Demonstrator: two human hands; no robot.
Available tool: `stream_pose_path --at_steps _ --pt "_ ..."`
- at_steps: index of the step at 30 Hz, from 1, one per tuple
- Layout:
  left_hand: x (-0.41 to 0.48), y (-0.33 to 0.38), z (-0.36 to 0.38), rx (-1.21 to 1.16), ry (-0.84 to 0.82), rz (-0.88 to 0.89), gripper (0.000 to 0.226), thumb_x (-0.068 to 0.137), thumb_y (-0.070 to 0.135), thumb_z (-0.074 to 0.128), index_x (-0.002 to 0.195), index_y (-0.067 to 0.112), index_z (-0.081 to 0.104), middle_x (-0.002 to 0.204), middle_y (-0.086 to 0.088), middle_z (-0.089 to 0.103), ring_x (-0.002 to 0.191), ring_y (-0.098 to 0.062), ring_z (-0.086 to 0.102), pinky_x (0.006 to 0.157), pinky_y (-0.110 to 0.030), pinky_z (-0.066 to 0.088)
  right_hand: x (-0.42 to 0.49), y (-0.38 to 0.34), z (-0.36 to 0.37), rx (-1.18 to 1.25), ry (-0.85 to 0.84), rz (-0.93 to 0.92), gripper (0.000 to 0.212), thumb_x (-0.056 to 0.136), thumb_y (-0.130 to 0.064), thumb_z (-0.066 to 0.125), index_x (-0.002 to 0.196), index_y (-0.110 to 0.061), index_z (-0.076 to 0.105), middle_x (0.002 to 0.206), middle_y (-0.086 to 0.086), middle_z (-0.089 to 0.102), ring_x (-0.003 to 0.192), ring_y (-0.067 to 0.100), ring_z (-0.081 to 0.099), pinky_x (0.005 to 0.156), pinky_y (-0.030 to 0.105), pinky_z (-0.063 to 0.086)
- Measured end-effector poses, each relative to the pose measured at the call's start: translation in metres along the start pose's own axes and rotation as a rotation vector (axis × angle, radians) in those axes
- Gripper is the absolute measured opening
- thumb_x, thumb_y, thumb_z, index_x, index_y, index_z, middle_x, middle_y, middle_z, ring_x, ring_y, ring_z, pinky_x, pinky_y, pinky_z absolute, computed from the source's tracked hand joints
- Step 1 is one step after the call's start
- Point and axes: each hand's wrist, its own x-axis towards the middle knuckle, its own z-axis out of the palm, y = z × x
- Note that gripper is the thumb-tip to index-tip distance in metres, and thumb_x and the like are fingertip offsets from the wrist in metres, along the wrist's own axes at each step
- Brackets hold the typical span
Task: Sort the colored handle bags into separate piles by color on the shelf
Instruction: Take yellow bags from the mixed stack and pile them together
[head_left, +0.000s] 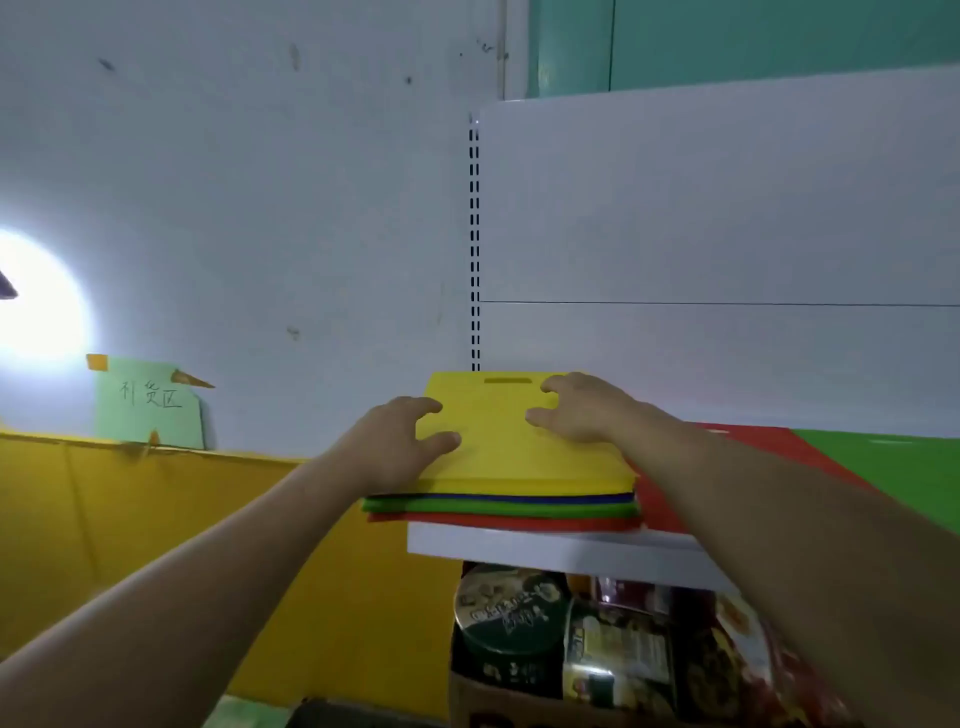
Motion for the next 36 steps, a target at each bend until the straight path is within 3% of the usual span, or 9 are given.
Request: stream_pose_path --at_steps 6,10,16,22,28,32,36 --pt "0.044 -0.028 0.004 -0.032 -0.122 -0.045 0.059 0.088 0.053 0.054 0.139 0.026 0.041 0.151 0.001 0.033 0.136 -0.019 0.034 0.109 -0.033 0.028 0.045 0.004 0.009 -0.019 -0.055 0.083 0.072 0.091 -0.062 0.042 0.149 -0.023 0.024 0.155 0.006 0.022 0.139 0.028 0.028 0.110 0.042 0.031" --pt "0.065 -0.035 0.011 -0.096 -0.140 -0.083 0.061 0.088 0.053 0.054 0.140 0.025 0.040 0.151 0.000 0.032 0.135 -0.020 0.035 0.106 -0.031 0.029 0.068 0.014 0.015 -0.067 -0.172 0.181 0.085 0.086 -0.072 0.039 0.152 -0.023 0.015 0.158 0.007 0.011 0.143 0.030 0.020 0.113 0.046 0.025" --pt "0.076 -0.037 0.025 -0.062 -0.300 -0.125 0.078 0.088 0.057 0.049 0.151 0.023 0.019 0.158 -0.001 0.012 0.144 -0.020 0.017 0.114 -0.033 0.016 0.080 0.031 0.020 -0.093 -0.197 0.242 0.098 0.081 -0.079 0.038 0.152 -0.017 0.012 0.157 0.011 0.014 0.141 0.032 0.024 0.112 0.045 0.027" --pt "0.079 -0.034 0.031 0.010 -0.410 -0.135 0.076 0.091 0.061 0.039 0.151 0.020 0.018 0.159 -0.004 0.006 0.145 -0.020 0.012 0.115 -0.035 0.010 0.080 0.029 0.024 -0.160 -0.083 0.165 0.081 0.084 -0.071 0.045 0.139 -0.012 0.041 0.143 0.010 0.043 0.127 0.029 0.043 0.102 0.039 0.040" --pt "0.078 -0.031 0.030 0.032 -0.388 -0.129 0.073 0.092 0.058 0.039 0.150 0.019 0.020 0.158 -0.004 0.013 0.144 -0.021 0.016 0.114 -0.034 0.014 0.073 0.019 0.019 -0.169 0.062 0.100 0.062 0.087 -0.059 0.050 0.137 -0.022 0.045 0.135 0.004 0.050 0.120 0.026 0.049 0.088 0.036 0.043" --pt "0.078 -0.031 0.030 0.007 -0.359 -0.179 0.079 0.088 0.062 0.043 0.151 0.020 0.019 0.157 -0.005 0.017 0.143 -0.024 0.021 0.114 -0.035 0.019 0.072 0.016 0.017 -0.059 0.156 0.084 0.057 0.089 -0.051 0.052 0.139 -0.024 0.044 0.137 0.006 0.048 0.120 0.027 0.048 0.088 0.034 0.042" --pt "0.076 -0.030 0.030 -0.011 -0.340 -0.198 0.080 0.088 0.062 0.046 0.150 0.019 0.022 0.156 -0.004 0.021 0.141 -0.023 0.025 0.112 -0.033 0.022 0.075 0.017 0.011 0.318 0.169 0.234 0.082 0.083 -0.047 0.066 0.148 -0.017 0.026 0.144 0.013 0.032 0.127 0.033 0.042 0.096 0.035 0.039"
